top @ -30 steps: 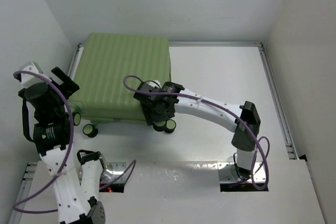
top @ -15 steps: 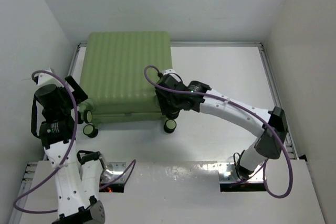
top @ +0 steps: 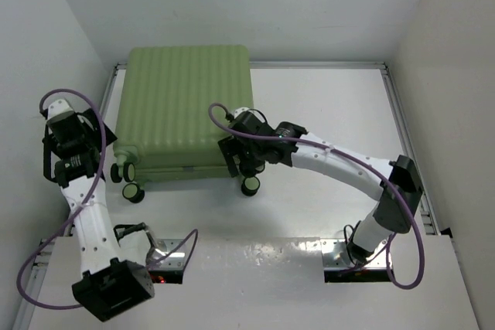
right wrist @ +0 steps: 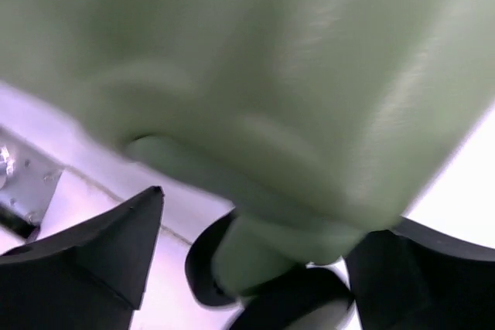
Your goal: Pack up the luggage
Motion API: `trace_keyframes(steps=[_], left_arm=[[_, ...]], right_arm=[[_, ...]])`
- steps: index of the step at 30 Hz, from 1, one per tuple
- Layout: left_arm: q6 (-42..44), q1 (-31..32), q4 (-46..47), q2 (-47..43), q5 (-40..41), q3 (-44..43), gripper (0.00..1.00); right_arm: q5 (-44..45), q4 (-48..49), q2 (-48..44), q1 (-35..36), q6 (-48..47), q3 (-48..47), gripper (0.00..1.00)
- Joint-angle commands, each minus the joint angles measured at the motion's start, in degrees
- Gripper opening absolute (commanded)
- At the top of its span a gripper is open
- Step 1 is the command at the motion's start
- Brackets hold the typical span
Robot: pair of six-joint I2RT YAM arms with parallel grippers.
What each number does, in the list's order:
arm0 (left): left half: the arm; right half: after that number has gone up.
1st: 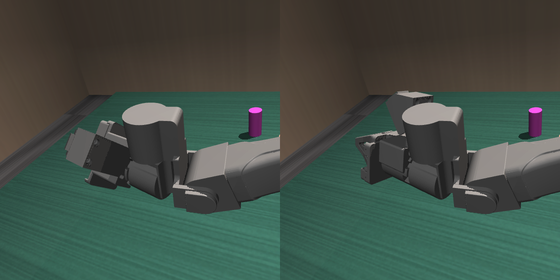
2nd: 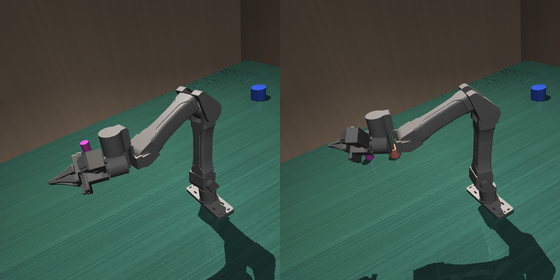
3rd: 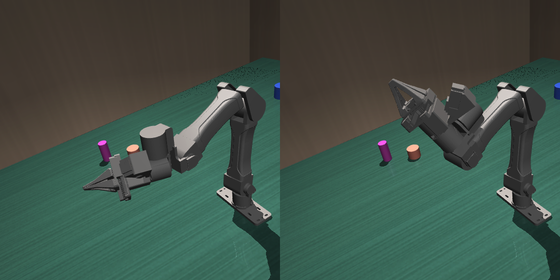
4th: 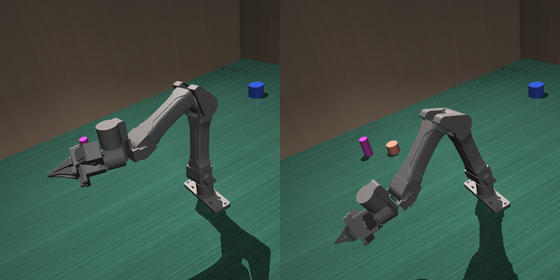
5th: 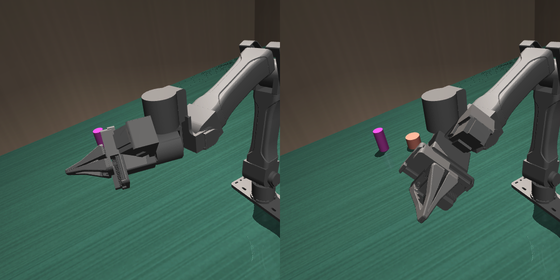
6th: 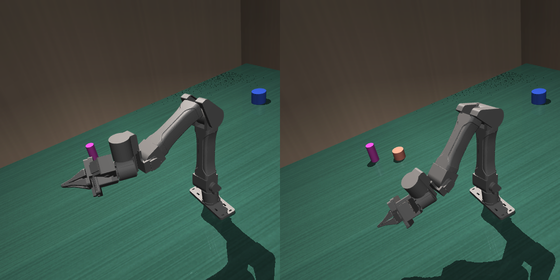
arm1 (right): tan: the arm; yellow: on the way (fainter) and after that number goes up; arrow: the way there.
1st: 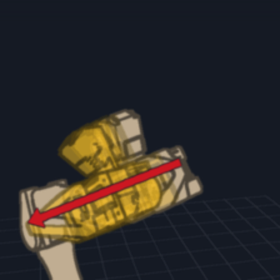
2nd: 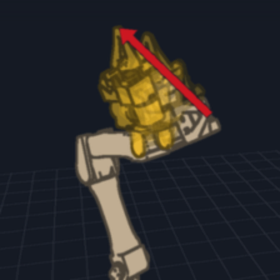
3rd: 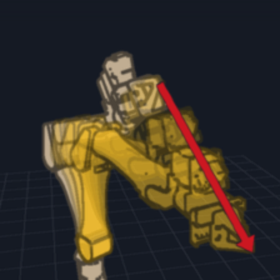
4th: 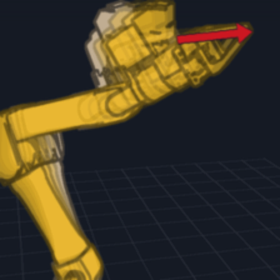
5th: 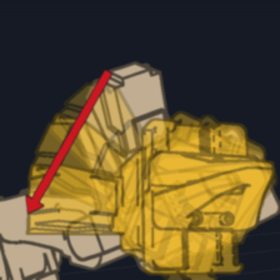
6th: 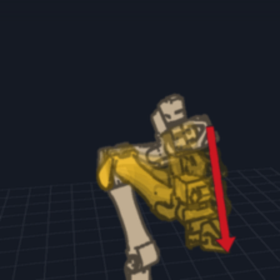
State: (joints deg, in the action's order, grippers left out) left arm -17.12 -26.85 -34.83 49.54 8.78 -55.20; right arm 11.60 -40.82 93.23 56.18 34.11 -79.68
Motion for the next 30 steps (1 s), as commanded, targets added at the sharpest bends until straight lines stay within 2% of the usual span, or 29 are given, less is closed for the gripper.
trace_keyframes(steps=[1,2,5,6,9,15,16,19,20,21,23,24,25,26,27,28,30], left_arm=[[2.4,-5.3,4.9,2.7,-4.3,0.9,0.9],[3.3,-6.3,5.8,3.6,-4.3,0.9,0.89],[8.5,-9.6,7.9,9.1,-11.1,2.6,0.83],[10.5,-12.0,8.9,10.7,-17.2,3.1,0.82],[18.1,-14.6,10.1,17.3,-25.4,3.1,0.71],[28.4,-16.2,13.8,26.3,-28.5,7.5,0.62],[29.5,-16.2,14.3,27.2,-31.2,8.3,0.57],[32.1,-13.7,15.5,27.8,-36.5,12.0,0.52],[32.8,-12.4,15.5,27.8,-37.1,12.6,0.48],[32.8,-11.6,16.4,26.0,-39.9,13.3,0.46],[32.6,-7.8,16.4,24.6,-46.1,13.8,0.44],[32.0,-6.0,15.6,24.6,-48.0,13.3,0.44],[31.4,-1.8,15.6,24.6,-50.0,12.8,0.42],[30.8,0.9,15.6,24.6,-52.4,12.7,0.4],[30.8,3.8,15.6,24.6,-53.2,12.7,0.4],[28.3,10.0,17.7,23.9,-53.2,12.7,0.39],[23.7,15.7,22.7,23.3,-52.6,14.3,0.39]], right_arm=[[-5.2,2.5,-3.0,0.3,-4.3,-2.4,0.92],[-5.2,3.1,-3.8,0.5,-4.7,-2.1,0.94],[-6.1,3.3,-6.7,0.2,-7.1,-1.8,0.99],[-6.5,3.1,-8.5,-0.2,-7.6,-2.0,0.99],[-9.1,3.3,-12.7,-2.7,-12.4,-2.3,0.99],[-14.8,2.9,-20.1,-11.3,-19.4,-2.1,0.98],[-14.9,2.3,-20.5,-13.0,-19.8,-1.6,0.96],[-18.4,-1.7,-23.6,-17.7,-20.2,-0.2,0.88],[-20.1,-2.3,-24.6,-18.6,-20.7,0.8,0.85],[-20.8,-2.4,-25.9,-19.6,-21.9,3.1,0.76],[-20.1,-1.2,-32.0,-19.4,-24.3,8.4,0.64],[-18.7,0.3,-33.5,-19.5,-25.0,12.2,0.44],[-17.9,1.9,-38.7,-19.5,-25.5,15.7,0.34],[-17.1,2.3,-39.8,-19.2,-26.6,18.2,0.24],[-16.5,2.3,-42.3,-19.2,-28.6,19.4,0.24],[-15.9,2.4,-44.1,-18.9,-29.4,21.3,0.21],[-14.1,2.2,-46.0,-18.7,-32.9,23.8,0.19]])
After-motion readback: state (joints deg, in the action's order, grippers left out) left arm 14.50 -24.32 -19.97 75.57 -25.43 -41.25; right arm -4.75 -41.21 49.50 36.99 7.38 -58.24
